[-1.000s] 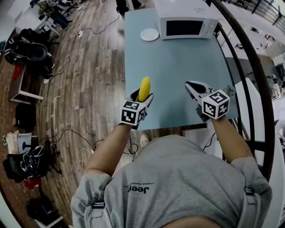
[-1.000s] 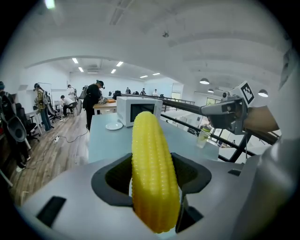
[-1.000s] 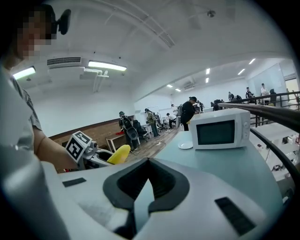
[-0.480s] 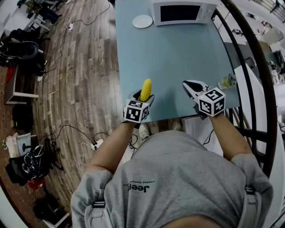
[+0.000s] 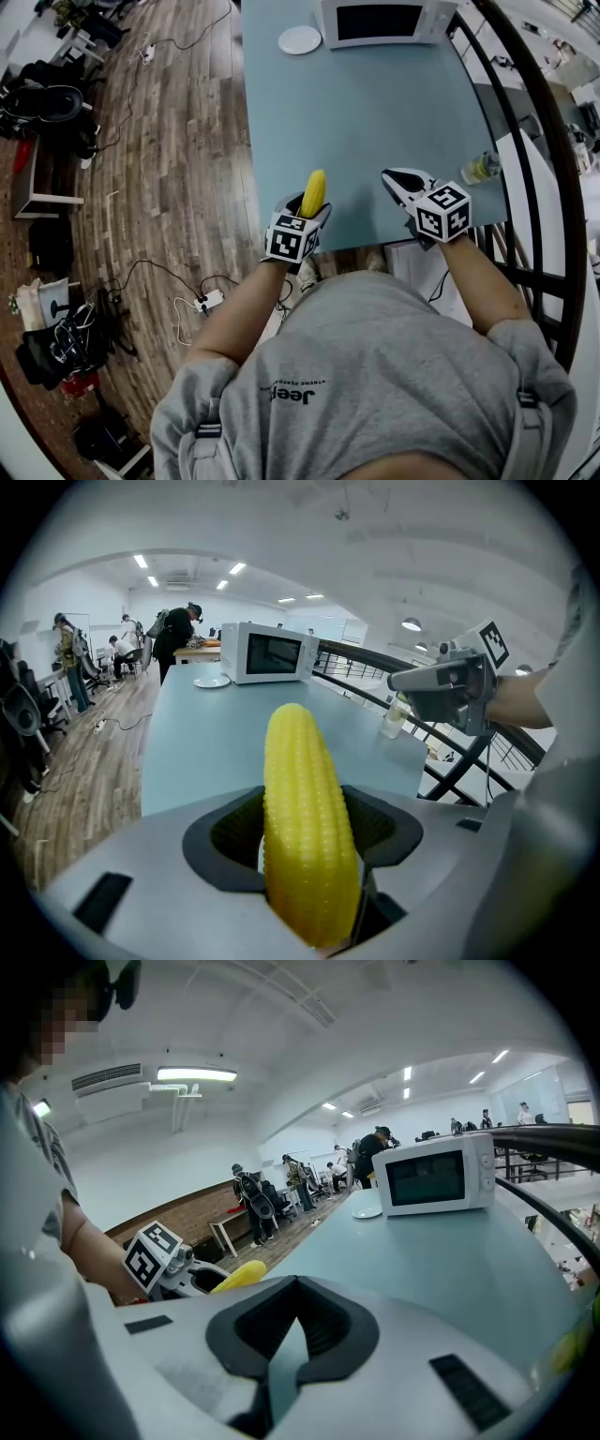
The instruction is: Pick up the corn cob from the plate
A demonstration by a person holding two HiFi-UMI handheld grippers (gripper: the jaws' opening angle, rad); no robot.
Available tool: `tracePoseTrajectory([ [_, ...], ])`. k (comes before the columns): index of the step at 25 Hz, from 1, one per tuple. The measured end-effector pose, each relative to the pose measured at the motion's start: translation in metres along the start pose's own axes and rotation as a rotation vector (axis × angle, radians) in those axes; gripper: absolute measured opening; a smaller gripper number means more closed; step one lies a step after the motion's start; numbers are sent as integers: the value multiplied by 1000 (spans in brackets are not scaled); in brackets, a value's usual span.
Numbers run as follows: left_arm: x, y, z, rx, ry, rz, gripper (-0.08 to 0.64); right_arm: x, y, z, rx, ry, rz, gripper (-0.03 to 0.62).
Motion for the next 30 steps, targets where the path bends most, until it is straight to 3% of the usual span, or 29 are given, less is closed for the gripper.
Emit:
tracePoseTrajectory([
  [30,-20,-2,-2,-2,-8,28,265,0,5,7,4,-27,-36,15],
])
Point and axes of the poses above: the fingertips, and each gripper's own axes: y forward along the fingers, z to its right, x out of its underside, the point moved 6 cm from there along -y, backward along the fingers, and after that the axes turned 14 degrees about z, right-handed, at the moved point
